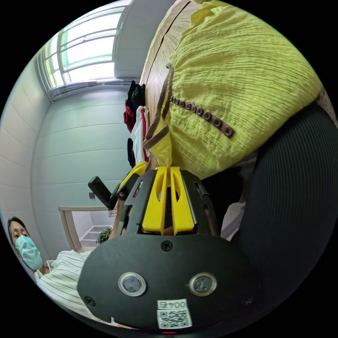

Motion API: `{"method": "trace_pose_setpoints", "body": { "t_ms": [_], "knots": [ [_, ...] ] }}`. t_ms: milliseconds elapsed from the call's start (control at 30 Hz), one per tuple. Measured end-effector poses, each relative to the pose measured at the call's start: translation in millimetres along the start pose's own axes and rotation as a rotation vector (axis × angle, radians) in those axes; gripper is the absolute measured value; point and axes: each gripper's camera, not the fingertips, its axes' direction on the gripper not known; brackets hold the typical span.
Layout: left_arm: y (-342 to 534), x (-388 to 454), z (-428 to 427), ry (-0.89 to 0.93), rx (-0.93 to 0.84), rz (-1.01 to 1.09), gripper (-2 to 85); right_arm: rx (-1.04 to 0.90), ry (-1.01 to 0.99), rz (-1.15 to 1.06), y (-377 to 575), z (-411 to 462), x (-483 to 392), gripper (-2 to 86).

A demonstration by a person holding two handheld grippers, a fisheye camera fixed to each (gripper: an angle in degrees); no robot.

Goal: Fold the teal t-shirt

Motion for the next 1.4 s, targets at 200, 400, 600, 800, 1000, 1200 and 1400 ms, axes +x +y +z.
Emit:
{"method": "trace_pose_setpoints", "body": {
  "t_ms": [200,400,600,800,1000,1200,1400],
  "knots": [
    [12,18,40,0.21,-0.227,0.068,2.1,-0.003,0.011,0.034,4,-22,14,7.4],
    [50,21,36,0.277,-0.219,0.02,1.7,-0.078,0.097,0.014,11,0,19,8.5],
    [60,9,39,0.287,-0.204,-0.007,2.4,-0.143,0.272,-0.061,13,44,10,10.8],
    [64,11,38,0.264,-0.187,0.035,6.1,-0.177,0.404,-0.109,5,82,20,0.0],
    [64,26,12,0.084,-0.116,0.125,11.8,-0.147,0.287,-0.081,10,90,48,-0.7],
    [48,37,16,0.011,-0.104,0.181,13.4,-0.128,0.263,-0.1,18,112,65,-0.7],
    [33,18,32,0.009,-0.118,0.102,4.8,-0.128,0.28,-0.157,26,156,72,-0.7]
  ]
}}
